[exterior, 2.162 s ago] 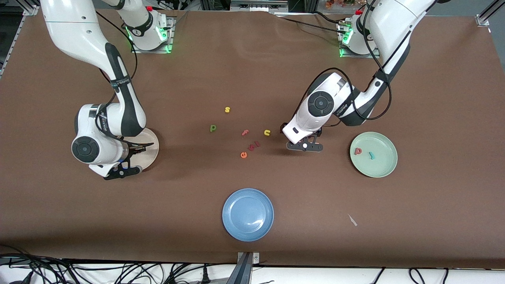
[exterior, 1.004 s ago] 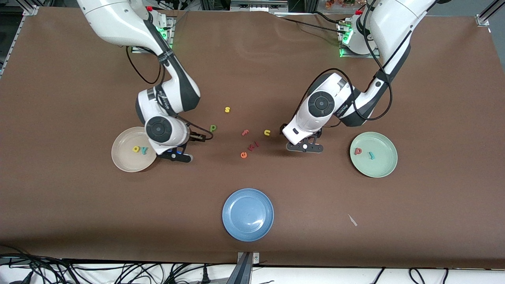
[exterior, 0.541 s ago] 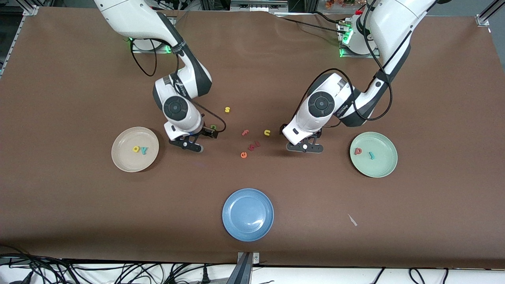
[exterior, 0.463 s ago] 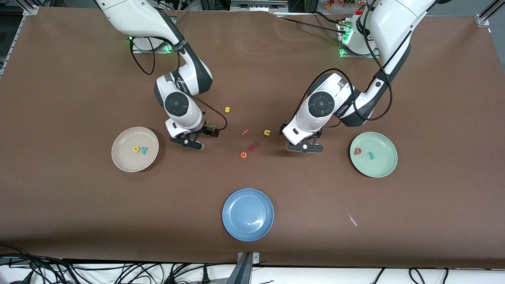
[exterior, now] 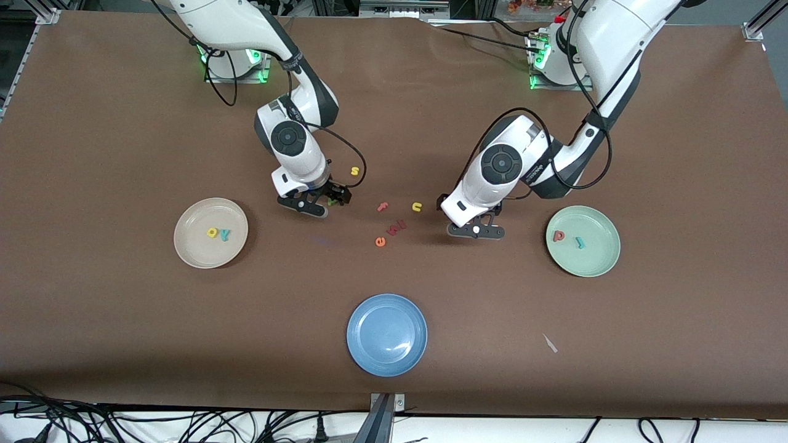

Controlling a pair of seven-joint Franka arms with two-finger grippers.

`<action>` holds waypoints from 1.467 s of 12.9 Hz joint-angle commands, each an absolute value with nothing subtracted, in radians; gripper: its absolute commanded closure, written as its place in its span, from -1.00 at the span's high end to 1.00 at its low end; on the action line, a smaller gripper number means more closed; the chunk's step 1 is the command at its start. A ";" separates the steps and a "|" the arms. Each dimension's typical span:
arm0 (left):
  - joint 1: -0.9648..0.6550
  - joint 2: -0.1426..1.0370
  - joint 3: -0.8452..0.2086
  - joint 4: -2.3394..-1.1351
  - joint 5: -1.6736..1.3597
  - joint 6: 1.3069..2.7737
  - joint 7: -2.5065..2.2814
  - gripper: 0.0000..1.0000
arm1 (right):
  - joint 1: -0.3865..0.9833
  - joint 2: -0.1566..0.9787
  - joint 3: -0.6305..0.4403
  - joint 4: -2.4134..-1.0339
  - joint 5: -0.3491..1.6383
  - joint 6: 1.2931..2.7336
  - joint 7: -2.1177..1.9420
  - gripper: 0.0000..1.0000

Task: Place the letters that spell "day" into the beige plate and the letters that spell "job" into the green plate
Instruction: 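Grasp the green d with the right gripper while the left gripper hovers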

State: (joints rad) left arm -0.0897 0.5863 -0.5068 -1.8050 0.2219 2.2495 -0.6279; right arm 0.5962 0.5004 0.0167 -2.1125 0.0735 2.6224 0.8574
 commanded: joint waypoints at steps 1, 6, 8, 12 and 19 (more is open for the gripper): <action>-0.100 0.614 -0.503 -1.786 0.207 2.272 -0.650 0.94 | 0.601 0.468 0.017 -2.151 0.074 2.642 0.865 0.59; -0.156 0.635 -0.502 -1.787 0.212 2.276 -0.774 0.86 | 0.617 0.471 0.017 -2.148 0.075 2.642 0.867 0.27; -0.170 0.652 -0.502 -1.793 0.216 2.324 -0.824 0.82 | 0.617 0.472 0.017 -2.143 0.075 2.642 0.867 0.16; -0.198 0.681 -0.499 -1.804 0.224 2.359 -0.873 0.72 | 0.618 0.479 0.017 -2.132 0.075 2.642 0.864 0.00; -0.195 0.678 -0.492 -1.868 0.298 2.347 -0.877 0.61 | 0.618 0.492 0.015 -2.117 0.072 2.642 0.862 -0.23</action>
State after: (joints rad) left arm -0.1921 0.6907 -0.4961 -1.8521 0.2639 2.3492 -0.8576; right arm 0.6105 0.4970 0.0169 -2.1164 0.0733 2.6301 0.8574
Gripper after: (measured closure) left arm 0.181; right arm 0.590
